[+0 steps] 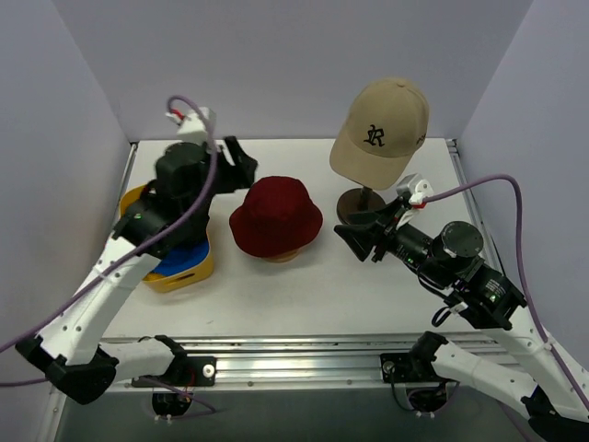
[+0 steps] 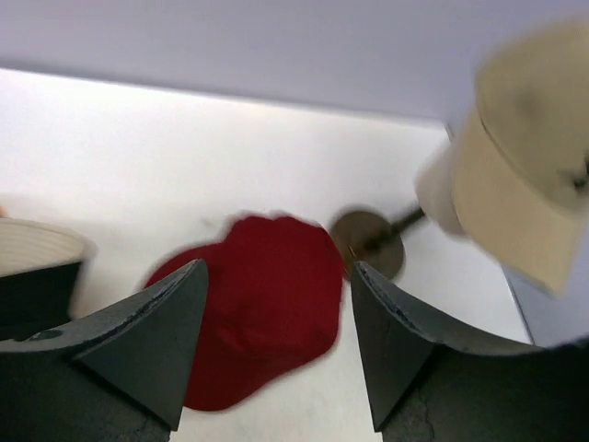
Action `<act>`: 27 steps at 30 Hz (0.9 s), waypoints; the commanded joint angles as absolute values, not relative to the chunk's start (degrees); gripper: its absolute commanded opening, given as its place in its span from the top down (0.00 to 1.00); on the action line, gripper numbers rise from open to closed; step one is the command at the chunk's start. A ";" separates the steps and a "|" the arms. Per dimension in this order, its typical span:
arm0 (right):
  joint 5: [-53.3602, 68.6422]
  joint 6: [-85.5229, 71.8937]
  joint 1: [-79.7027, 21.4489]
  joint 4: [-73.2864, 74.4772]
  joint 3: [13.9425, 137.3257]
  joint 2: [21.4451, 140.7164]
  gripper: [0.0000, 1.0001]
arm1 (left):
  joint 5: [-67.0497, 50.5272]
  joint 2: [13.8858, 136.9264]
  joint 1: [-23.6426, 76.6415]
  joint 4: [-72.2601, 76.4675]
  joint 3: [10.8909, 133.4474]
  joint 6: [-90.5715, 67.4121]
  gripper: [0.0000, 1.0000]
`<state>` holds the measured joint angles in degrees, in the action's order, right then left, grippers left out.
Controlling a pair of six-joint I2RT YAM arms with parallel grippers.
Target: Stack the hats
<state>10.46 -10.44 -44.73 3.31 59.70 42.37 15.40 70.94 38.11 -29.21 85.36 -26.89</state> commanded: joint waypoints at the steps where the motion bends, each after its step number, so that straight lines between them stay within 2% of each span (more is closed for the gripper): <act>1: 10.98 -10.20 -45.00 0.70 58.98 42.19 0.61 | 23.30 69.26 26.50 -41.29 91.14 -31.18 0.28; 2: 11.42 -10.37 -45.00 0.62 58.63 42.01 0.61 | 21.38 69.26 21.76 -42.53 90.62 -32.25 0.28; 3: 11.77 -10.46 -45.00 0.62 58.36 41.92 0.61 | 15.96 69.08 11.96 -43.15 88.00 -32.95 0.28; 6: 12.66 -10.55 -45.00 0.62 57.57 42.01 0.61 | 9.09 68.20 0.74 -42.45 83.69 -34.80 0.29; 8: 13.27 -10.55 -45.18 0.62 57.31 41.92 0.61 | 3.03 68.20 -10.67 -39.93 77.90 -37.43 0.29; 13: 14.15 -10.81 -45.18 -1.23 56.17 41.14 0.61 | 4.74 71.71 -12.04 -35.60 75.32 -38.15 0.25; 20: 14.50 -10.99 -45.26 -1.49 55.46 41.31 0.61 | 4.13 85.76 -12.48 -32.70 76.64 -36.21 0.26; 27: 14.15 -10.90 -45.44 -1.05 55.11 39.99 0.61 | 7.91 93.95 -12.92 -31.55 78.22 -33.22 0.21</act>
<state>13.78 -10.63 -45.08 2.17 55.70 41.34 6.39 93.36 -12.47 -35.29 75.16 -35.35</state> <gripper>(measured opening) 0.393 0.786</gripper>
